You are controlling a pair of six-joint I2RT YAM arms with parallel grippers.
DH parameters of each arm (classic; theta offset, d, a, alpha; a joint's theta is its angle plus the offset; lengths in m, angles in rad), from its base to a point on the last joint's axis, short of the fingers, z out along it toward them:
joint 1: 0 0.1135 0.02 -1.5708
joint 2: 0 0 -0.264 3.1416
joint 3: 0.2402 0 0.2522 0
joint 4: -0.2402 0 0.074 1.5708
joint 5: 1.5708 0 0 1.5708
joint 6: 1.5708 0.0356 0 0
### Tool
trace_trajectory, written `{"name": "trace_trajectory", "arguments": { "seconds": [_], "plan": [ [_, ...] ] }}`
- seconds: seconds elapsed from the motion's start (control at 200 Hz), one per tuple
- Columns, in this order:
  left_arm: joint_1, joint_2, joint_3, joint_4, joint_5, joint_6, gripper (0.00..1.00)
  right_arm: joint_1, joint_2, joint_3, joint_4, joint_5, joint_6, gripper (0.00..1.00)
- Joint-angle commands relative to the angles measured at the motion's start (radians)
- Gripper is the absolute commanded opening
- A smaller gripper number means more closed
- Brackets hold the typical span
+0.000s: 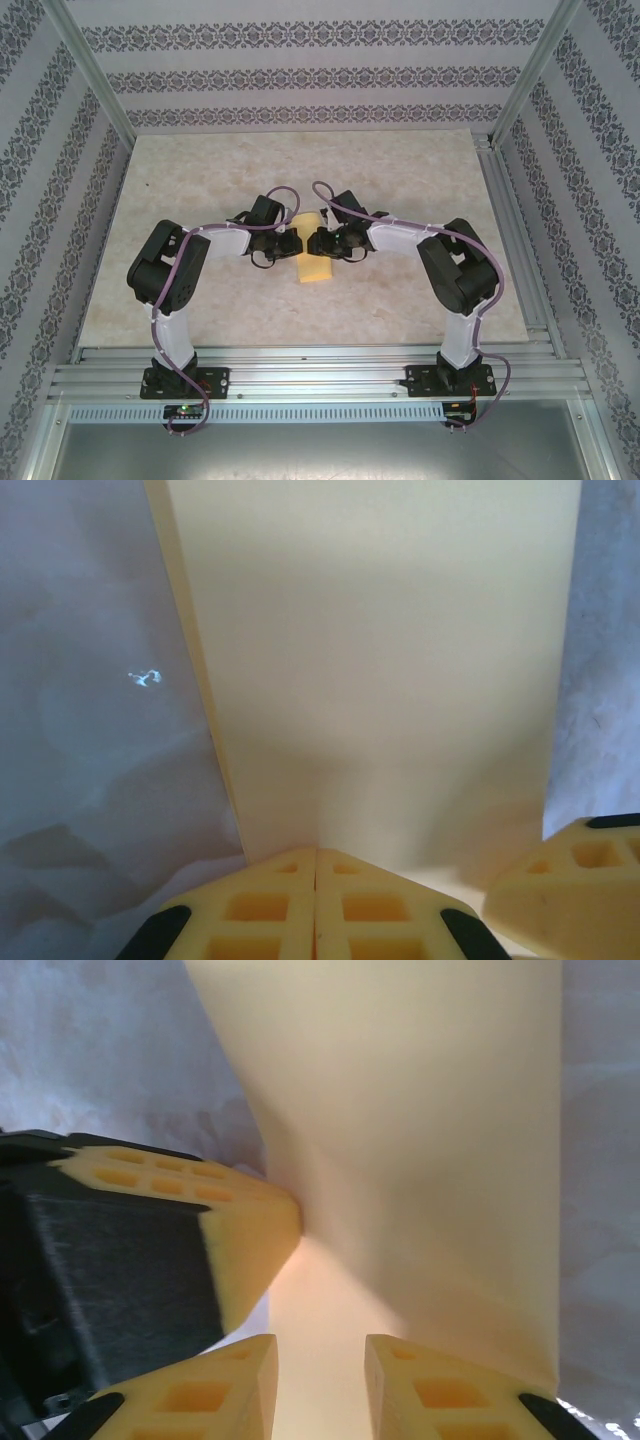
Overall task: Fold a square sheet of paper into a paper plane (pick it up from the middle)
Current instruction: Fold the square sheet of paper in half at the center of the table.
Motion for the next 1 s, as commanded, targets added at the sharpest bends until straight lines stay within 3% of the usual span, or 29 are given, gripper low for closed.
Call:
{"name": "trace_trajectory", "arguments": {
  "seconds": [0.0,0.19,0.589,0.854,0.994],
  "plan": [
    [-0.01,0.048,-0.002,-0.083,-0.065,0.021,0.08,-0.016,0.035,-0.035,0.026,0.003,0.01,0.29],
    [-0.01,0.051,-0.001,-0.086,-0.068,0.023,0.08,-0.027,0.056,-0.047,0.032,0.002,0.011,0.28],
    [-0.01,0.054,-0.002,-0.088,-0.073,0.021,0.08,-0.021,-0.071,-0.141,0.053,-0.048,0.025,0.29],
    [-0.012,0.052,-0.003,-0.09,-0.076,0.022,0.08,-0.021,-0.042,-0.188,0.022,-0.015,0.019,0.22],
    [-0.012,0.052,-0.002,-0.091,-0.079,0.022,0.08,-0.017,-0.11,-0.198,0.029,-0.031,0.02,0.22]
  ]
}}
